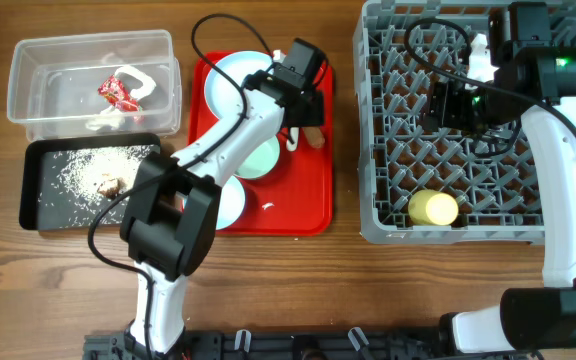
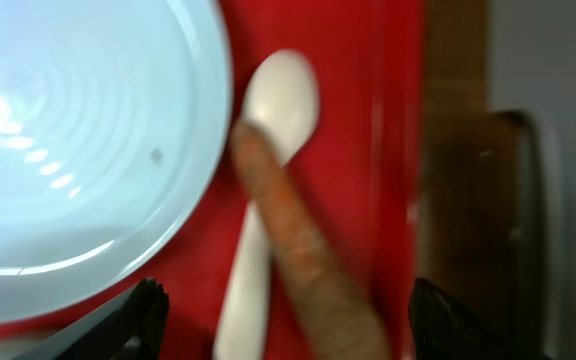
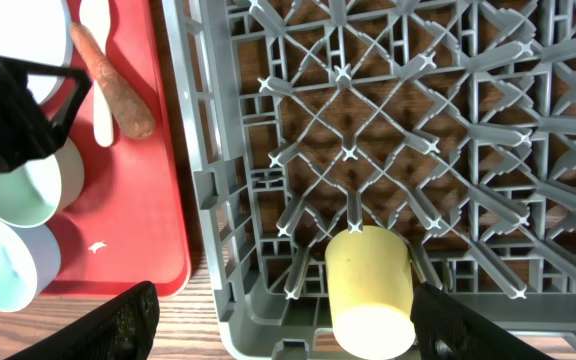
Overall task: Sort waste into correct bins and load items into the dishwasher rack
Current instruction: 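Reach the left gripper to the red tray and grasp the carrot, then carry the carrot with the left gripper and drop it on the black tray, then reach the right gripper to the green bowl and grasp its rim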
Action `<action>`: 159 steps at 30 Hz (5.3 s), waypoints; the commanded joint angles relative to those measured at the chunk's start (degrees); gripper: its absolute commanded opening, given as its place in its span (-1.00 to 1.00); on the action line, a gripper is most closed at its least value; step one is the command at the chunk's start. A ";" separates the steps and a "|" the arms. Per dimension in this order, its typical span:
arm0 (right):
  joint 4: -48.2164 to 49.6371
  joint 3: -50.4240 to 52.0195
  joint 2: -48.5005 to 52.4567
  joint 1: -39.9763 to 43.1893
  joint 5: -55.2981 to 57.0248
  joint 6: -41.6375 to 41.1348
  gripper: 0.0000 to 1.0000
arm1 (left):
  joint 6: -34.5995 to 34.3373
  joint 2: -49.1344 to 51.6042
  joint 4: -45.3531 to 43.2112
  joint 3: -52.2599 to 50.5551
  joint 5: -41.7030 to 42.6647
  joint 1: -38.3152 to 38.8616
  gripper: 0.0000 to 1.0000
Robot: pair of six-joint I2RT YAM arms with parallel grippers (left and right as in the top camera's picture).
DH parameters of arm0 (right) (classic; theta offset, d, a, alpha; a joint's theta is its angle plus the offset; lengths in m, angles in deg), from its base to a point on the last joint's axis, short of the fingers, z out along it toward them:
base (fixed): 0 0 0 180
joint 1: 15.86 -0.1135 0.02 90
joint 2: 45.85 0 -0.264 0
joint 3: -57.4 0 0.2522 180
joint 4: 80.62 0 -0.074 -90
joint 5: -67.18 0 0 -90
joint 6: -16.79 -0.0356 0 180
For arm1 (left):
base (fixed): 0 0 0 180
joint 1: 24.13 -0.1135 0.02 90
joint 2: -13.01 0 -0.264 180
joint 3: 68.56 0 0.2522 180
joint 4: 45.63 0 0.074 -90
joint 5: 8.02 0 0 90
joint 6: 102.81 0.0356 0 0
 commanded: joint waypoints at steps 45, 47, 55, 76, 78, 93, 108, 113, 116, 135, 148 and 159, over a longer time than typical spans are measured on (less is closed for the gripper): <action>-0.74 -0.72 0.22 -0.20 -0.90 1.16 0.65 | -23.85 8.74 -4.37 0.81 1.03 2.14 -0.49; -0.74 -0.72 0.24 -0.20 -0.92 1.16 0.65 | -23.85 8.74 -4.37 0.81 1.11 2.14 -0.67; -0.70 -0.72 0.24 -0.20 -0.90 1.16 0.64 | -22.77 6.86 -3.93 0.83 1.22 1.70 -0.82; -0.55 -0.72 0.22 -0.20 -0.96 1.11 0.65 | -10.16 -20.41 10.25 1.99 -0.11 -8.79 -0.80; -0.52 -0.72 0.22 -0.20 -0.94 1.11 0.65 | -11.28 -22.21 13.53 1.99 -0.11 -12.74 -0.79; -0.33 -0.72 0.24 -0.20 -1.16 0.61 0.65 | -28.85 -23.08 29.75 -0.92 -0.11 -46.07 -0.74; -0.37 -0.72 0.24 -0.20 -1.16 -0.59 0.65 | -31.19 -23.06 13.53 -25.99 -0.15 -54.84 -0.78; -0.48 -0.72 0.24 -0.20 -1.16 -0.59 0.64 | -31.19 -23.06 1.88 -33.38 -0.17 -54.84 -0.72; -0.50 -0.72 0.24 -0.20 -1.16 -0.57 0.64 | -31.21 -23.06 -4.15 -36.81 -0.11 -54.84 -0.69; 0.98 -0.72 0.24 -0.24 -1.14 -1.84 0.65 | -6.86 -35.89 -4.11 -34.95 6.10 -54.84 0.68; 3.56 -0.72 0.24 -0.46 -7.17 -1.68 0.64 | 6.86 -49.33 0.31 -34.71 15.04 -50.31 0.63; 11.26 -0.72 0.46 -12.59 -10.16 -3.63 0.64 | 13.11 -48.74 3.48 -34.73 15.10 -32.76 0.57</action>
